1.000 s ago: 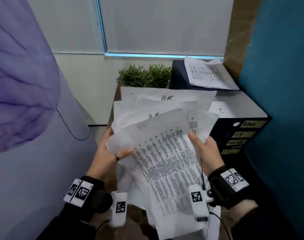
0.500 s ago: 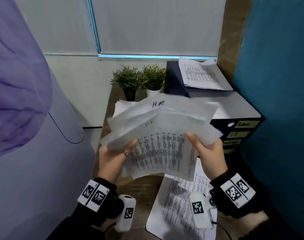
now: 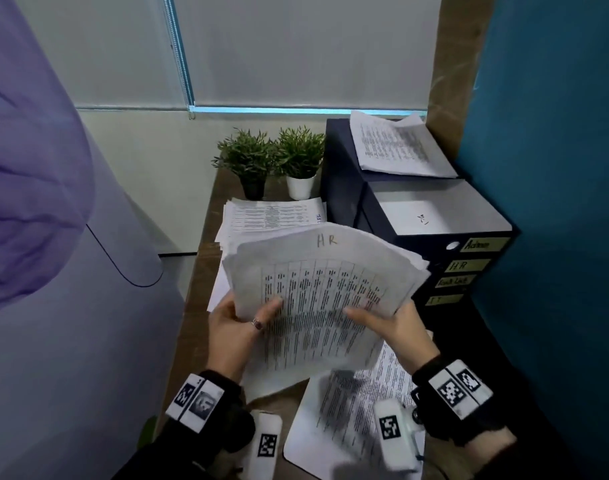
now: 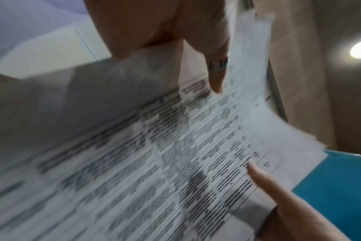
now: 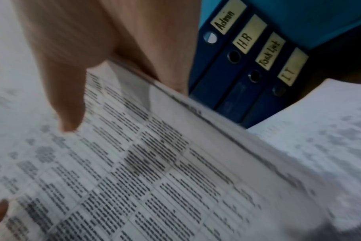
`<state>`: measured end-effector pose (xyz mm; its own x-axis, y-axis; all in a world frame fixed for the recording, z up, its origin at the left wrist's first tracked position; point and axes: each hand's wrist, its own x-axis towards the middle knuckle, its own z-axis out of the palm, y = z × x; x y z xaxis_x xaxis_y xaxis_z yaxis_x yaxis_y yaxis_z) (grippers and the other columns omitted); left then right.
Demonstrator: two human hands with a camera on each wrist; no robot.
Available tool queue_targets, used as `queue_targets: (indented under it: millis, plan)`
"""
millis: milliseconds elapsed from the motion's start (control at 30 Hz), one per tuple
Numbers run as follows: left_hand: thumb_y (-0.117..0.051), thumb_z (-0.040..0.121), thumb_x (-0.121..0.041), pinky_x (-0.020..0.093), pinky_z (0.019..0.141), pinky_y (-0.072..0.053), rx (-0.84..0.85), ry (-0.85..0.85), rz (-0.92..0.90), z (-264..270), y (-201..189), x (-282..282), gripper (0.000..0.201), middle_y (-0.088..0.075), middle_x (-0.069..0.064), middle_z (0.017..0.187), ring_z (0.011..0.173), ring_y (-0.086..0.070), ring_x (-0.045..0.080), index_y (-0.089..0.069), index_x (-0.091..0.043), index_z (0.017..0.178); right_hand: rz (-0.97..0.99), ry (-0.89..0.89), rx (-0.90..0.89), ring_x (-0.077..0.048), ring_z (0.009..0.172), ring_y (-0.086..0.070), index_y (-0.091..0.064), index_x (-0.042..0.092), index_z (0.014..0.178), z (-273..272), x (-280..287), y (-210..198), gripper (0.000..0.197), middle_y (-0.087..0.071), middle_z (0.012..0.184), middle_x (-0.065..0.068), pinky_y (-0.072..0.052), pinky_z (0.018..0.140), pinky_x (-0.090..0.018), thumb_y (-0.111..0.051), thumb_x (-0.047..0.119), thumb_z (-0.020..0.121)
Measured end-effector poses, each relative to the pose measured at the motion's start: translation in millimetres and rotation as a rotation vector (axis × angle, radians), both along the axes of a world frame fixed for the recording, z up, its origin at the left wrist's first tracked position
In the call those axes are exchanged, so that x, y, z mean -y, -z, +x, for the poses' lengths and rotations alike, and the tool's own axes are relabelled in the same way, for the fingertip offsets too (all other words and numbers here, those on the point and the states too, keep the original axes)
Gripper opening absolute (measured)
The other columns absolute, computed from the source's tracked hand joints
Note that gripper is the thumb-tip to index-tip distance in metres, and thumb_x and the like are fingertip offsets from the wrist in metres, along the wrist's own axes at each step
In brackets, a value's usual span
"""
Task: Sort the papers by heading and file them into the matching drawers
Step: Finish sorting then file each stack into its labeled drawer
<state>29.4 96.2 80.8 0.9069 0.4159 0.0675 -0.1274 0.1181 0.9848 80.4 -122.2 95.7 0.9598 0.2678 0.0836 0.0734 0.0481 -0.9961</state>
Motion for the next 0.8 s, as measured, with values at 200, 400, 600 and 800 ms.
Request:
queue_targets:
  millis: [200,400,600,800]
  plan:
    - [-0.079,0.053,-0.056,0.015,0.071,-0.053,-0.092,0.216,0.006,3,18,8,0.050,-0.072,-0.021,0.072,0.075,-0.066,-0.005,-0.063,-0.024,0.088,-0.124,0.097,-0.018,-0.003,0.085,-0.068,-0.065,0.024,0.092,0,18,11,0.019,-0.074,0.084,0.017,-0.054,0.078,-0.021,-0.065,0.009,0.080]
    - [-0.036,0.088,-0.058,0.028,0.069,-0.046,-0.397,0.238,-0.136,22,51,29,0.044,-0.068,-0.002,0.090,0.074,-0.058,0.013,-0.061,-0.023,0.097,-0.054,0.286,-0.105,-0.010,0.097,-0.068,-0.066,0.019,0.104,1,105,8,0.068,-0.072,0.105,0.004,-0.055,0.084,-0.026,-0.081,0.054,0.048]
    - [-0.072,0.077,-0.026,0.028,0.100,-0.033,-0.769,0.432,0.528,16,112,80,0.059,-0.045,-0.001,0.122,0.123,-0.043,0.026,-0.043,-0.017,0.127,-0.394,0.429,-0.504,-0.015,0.061,-0.067,-0.058,-0.006,0.111,-25,201,91,0.026,-0.072,0.079,-0.010,-0.054,0.056,-0.022,-0.056,-0.008,0.085]
    - [-0.074,0.075,-0.009,0.030,0.102,-0.037,-0.787,0.494,0.526,14,126,120,0.080,-0.038,0.012,0.141,0.128,-0.042,0.026,-0.028,-0.011,0.141,-0.738,0.412,-0.614,-0.031,0.094,-0.056,-0.057,-0.019,0.109,-37,215,159,0.031,-0.061,0.109,-0.032,-0.045,0.079,-0.038,-0.062,-0.003,0.082]
